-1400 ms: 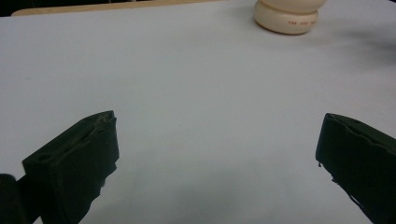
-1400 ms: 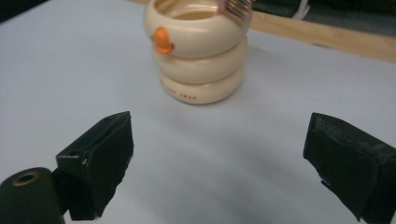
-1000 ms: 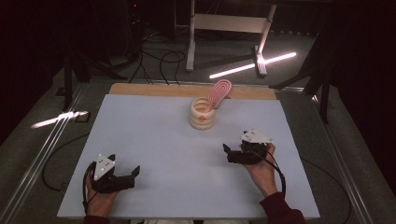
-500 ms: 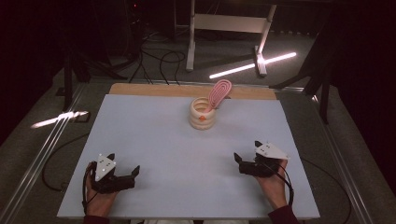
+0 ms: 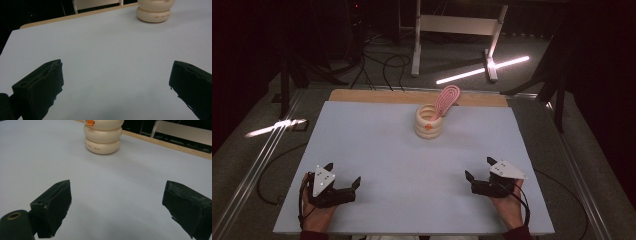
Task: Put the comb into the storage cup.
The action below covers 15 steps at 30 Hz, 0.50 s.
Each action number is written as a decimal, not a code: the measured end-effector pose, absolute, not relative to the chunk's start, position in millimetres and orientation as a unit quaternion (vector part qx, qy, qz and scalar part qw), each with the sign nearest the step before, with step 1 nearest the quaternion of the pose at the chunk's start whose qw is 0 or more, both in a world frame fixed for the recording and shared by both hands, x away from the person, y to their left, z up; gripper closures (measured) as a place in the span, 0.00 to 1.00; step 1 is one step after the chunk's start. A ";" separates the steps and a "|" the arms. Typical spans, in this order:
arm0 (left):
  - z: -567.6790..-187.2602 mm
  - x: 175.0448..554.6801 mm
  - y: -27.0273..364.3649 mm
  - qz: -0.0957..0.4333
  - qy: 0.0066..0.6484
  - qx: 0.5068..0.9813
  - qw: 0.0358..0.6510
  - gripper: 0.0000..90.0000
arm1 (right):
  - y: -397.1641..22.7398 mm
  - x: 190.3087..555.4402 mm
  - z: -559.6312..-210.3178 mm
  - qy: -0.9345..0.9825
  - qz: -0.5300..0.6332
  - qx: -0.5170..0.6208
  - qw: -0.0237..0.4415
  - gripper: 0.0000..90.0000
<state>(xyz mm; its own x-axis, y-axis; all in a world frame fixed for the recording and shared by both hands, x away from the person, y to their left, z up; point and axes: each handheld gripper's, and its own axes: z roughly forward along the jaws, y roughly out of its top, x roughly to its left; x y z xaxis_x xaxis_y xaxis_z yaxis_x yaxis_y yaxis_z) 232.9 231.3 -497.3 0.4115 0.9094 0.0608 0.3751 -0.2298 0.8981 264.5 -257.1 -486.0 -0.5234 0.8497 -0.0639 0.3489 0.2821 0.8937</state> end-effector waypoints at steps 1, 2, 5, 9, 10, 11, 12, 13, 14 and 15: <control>-496.8 232.4 231.2 0.310 0.444 0.719 0.435 0.00 | -258.2 261.9 -485.1 0.748 0.452 0.399 0.278 0.10; -496.4 232.0 231.5 0.311 0.442 0.720 0.436 0.00 | -258.2 261.9 -485.1 0.748 0.452 0.399 0.278 0.10; -495.2 231.2 231.8 0.312 0.436 0.721 0.438 0.00 | -261.6 259.5 -484.7 0.743 0.460 0.403 0.272 0.10; -493.8 230.3 232.0 0.314 0.427 0.727 0.436 0.00 | -263.9 257.8 -484.3 0.742 0.465 0.402 0.267 0.10; -493.4 230.1 232.2 0.314 0.425 0.728 0.437 0.00 | -264.6 257.1 -484.1 0.740 0.466 0.403 0.268 0.09; -493.4 230.1 232.2 0.314 0.425 0.728 0.437 0.00 | -264.6 257.1 -484.1 0.740 0.466 0.403 0.268 0.09; -492.4 229.4 233.0 0.315 0.424 0.727 0.440 0.00 | -265.2 256.4 -484.1 0.740 0.468 0.404 0.267 0.10; -492.0 229.1 233.6 0.315 0.423 0.726 0.442 0.00 | -266.5 255.1 -484.4 0.739 0.468 0.404 0.267 0.10; -491.5 228.5 234.4 0.316 0.423 0.724 0.443 0.00 | -267.3 254.6 -484.7 0.739 0.469 0.403 0.268 0.09; -491.2 228.2 234.9 0.316 0.423 0.723 0.445 0.00 | -268.3 253.5 -485.2 0.739 0.470 0.403 0.268 0.10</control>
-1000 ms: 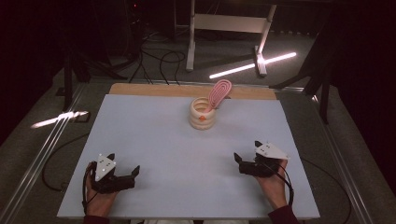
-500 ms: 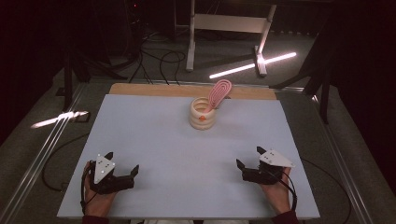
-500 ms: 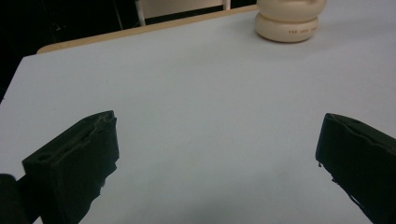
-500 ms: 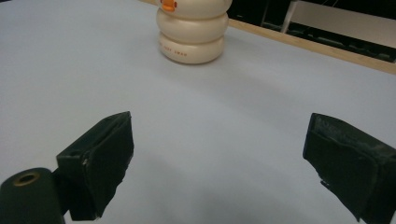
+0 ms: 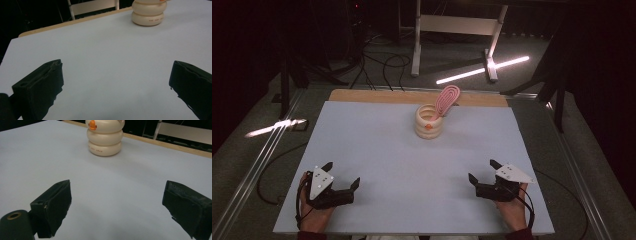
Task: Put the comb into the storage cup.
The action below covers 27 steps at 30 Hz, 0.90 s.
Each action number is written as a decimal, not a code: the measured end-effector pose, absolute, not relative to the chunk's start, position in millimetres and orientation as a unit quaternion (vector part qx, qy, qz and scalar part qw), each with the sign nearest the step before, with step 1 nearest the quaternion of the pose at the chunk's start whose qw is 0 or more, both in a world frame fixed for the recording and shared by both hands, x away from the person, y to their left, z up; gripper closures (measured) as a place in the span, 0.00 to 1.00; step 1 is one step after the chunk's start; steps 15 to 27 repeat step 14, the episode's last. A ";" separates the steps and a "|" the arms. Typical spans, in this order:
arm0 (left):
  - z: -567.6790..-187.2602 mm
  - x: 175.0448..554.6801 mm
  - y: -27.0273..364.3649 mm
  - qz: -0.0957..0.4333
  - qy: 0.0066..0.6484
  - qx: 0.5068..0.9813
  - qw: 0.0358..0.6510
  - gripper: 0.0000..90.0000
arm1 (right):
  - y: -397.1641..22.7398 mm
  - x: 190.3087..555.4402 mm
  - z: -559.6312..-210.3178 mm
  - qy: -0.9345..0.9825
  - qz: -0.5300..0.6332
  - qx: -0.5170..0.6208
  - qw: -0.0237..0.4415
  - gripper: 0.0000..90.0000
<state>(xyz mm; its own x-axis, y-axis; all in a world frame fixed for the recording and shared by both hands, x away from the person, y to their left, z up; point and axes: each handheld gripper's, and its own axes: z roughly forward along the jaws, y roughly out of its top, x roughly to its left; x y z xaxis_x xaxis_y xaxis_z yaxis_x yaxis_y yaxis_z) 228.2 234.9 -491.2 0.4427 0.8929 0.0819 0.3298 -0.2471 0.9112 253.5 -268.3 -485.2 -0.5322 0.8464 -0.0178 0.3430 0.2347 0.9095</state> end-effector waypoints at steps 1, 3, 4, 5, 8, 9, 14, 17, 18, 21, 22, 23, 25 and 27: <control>-490.7 227.7 235.8 0.317 0.422 0.722 0.447 0.00 | -268.9 253.0 -485.7 0.738 0.471 0.402 0.268 0.10; -490.0 227.0 236.8 0.316 0.421 0.721 0.450 0.00 | -269.7 252.3 -486.7 0.738 0.471 0.402 0.269 0.10; -489.6 226.5 237.5 0.316 0.421 0.719 0.454 0.00 | -270.6 251.6 -488.1 0.737 0.471 0.402 0.270 0.10; -489.4 226.4 237.8 0.315 0.421 0.718 0.456 0.00 | -271.7 251.5 -489.5 0.737 0.471 0.402 0.271 0.10; -490.0 226.4 238.1 0.315 0.420 0.718 0.457 0.00 | -273.6 250.7 -490.4 0.733 0.476 0.402 0.271 0.10; -490.3 226.3 238.1 0.314 0.420 0.718 0.458 0.00 | -274.3 250.5 -490.6 0.732 0.479 0.401 0.271 0.10; -491.7 227.4 238.7 0.311 0.424 0.718 0.457 0.00 | -275.4 250.0 -491.0 0.730 0.479 0.403 0.273 0.10; -491.7 227.4 238.7 0.311 0.424 0.718 0.457 0.00 | -275.4 250.0 -491.0 0.730 0.479 0.403 0.273 0.10; -491.7 227.4 238.7 0.311 0.424 0.718 0.457 0.00 | -275.4 250.0 -491.0 0.730 0.479 0.403 0.273 0.10; -491.7 227.4 238.7 0.311 0.424 0.718 0.457 0.00 | -275.4 250.0 -491.0 0.730 0.479 0.403 0.273 0.10; -491.7 227.4 238.7 0.311 0.424 0.718 0.457 0.00 | -275.4 250.0 -491.0 0.730 0.479 0.403 0.273 0.10; -491.7 227.4 238.7 0.311 0.424 0.718 0.457 0.00 | -275.4 250.0 -491.0 0.730 0.479 0.403 0.273 0.10; -491.7 227.4 238.7 0.311 0.424 0.718 0.457 0.00 | -275.4 250.0 -491.0 0.730 0.479 0.403 0.273 0.10; -491.7 227.4 238.7 0.311 0.424 0.718 0.457 0.00 | -275.4 250.0 -491.0 0.730 0.479 0.403 0.273 0.10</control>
